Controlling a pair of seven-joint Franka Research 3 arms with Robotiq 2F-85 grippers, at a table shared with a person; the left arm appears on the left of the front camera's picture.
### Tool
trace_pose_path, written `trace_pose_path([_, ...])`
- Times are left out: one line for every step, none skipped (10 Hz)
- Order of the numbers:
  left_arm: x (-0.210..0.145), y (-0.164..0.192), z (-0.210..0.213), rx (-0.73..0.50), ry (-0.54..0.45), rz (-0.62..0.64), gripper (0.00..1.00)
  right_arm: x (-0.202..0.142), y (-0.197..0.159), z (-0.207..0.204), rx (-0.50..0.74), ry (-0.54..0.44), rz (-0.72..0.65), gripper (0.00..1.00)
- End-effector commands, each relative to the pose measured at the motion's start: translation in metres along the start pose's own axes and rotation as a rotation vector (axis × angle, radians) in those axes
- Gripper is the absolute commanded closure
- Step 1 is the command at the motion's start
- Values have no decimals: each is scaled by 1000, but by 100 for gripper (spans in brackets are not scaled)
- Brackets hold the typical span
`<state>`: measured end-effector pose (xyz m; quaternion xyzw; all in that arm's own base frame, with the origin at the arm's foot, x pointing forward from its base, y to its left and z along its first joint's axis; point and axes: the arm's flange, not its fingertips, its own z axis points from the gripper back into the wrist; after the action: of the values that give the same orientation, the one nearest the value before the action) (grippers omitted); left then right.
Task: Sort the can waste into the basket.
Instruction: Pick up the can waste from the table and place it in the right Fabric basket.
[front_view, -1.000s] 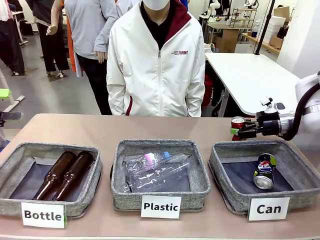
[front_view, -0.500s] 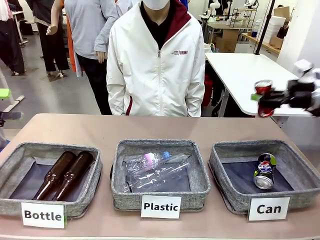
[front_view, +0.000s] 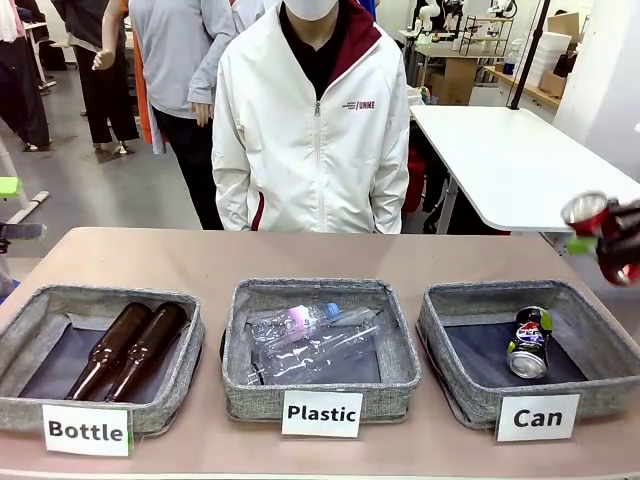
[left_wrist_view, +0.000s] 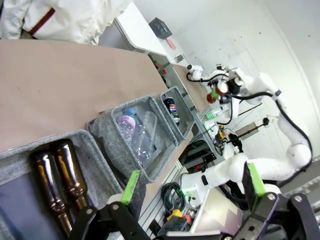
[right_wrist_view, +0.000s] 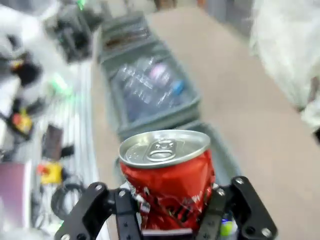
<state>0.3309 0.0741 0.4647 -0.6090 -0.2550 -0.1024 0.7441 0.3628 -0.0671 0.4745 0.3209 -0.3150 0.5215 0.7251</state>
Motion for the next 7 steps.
trace_pose_path([-1,-1,1,2,3,-8,0,-1,23,-25,20,230,104,100])
trace_pose_path([-1,-1,1,2,3,-8,0,-1,19,-42,-11,333,116,100])
trace_pose_path([-1,-1,1,2,3,-8,0,-1,10,-64,-53,459,136,100])
trace_pose_path([-1,-1,1,2,3,-8,0,-1,7,-75,-51,532,150,100])
trace_pose_path([-1,-1,1,2,3,-8,0,1,3,-82,-48,555,143,100])
trace_pose_path([-1,-1,1,2,3,-8,0,3,1,-83,-41,541,128,100])
trace_pose_path([-1,-1,1,2,3,-8,0,4,0,-83,-35,516,104,100])
